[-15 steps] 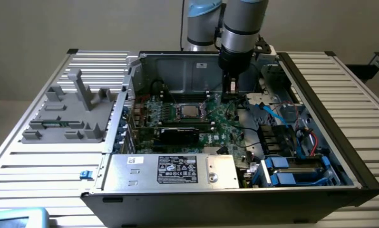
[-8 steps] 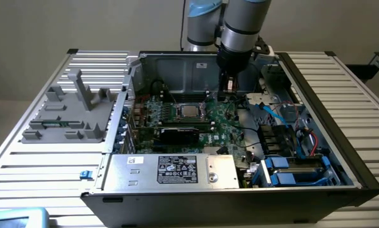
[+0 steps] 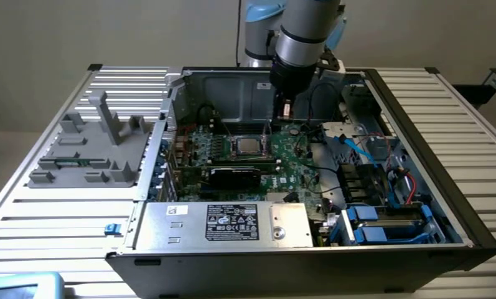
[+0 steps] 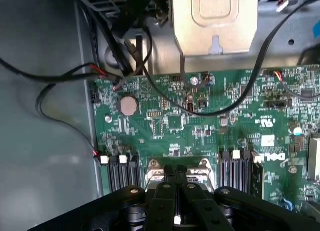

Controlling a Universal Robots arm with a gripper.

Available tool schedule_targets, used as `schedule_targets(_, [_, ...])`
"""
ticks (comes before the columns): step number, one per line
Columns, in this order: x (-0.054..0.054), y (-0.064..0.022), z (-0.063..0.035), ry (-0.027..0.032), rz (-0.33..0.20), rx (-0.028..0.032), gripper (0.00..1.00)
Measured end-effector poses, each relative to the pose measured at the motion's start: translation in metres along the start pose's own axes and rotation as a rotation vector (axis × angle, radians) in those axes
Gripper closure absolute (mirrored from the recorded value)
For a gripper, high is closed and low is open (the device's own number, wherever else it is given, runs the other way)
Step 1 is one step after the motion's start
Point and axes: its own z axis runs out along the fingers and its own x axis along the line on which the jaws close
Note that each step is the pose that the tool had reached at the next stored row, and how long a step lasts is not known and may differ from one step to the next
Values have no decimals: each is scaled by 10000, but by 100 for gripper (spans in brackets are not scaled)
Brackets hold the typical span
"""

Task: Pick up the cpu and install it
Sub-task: 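Close the cpu cover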

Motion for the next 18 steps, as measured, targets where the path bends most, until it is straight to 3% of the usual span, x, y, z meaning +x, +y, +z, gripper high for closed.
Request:
schedule_targets(8, [-21,-248,21,-14,15,156,89])
schedule_targets(11, [-28,-320,30,-15,15,173,89])
schedule_targets(18, [-56,-629,95,-13,16,174,89])
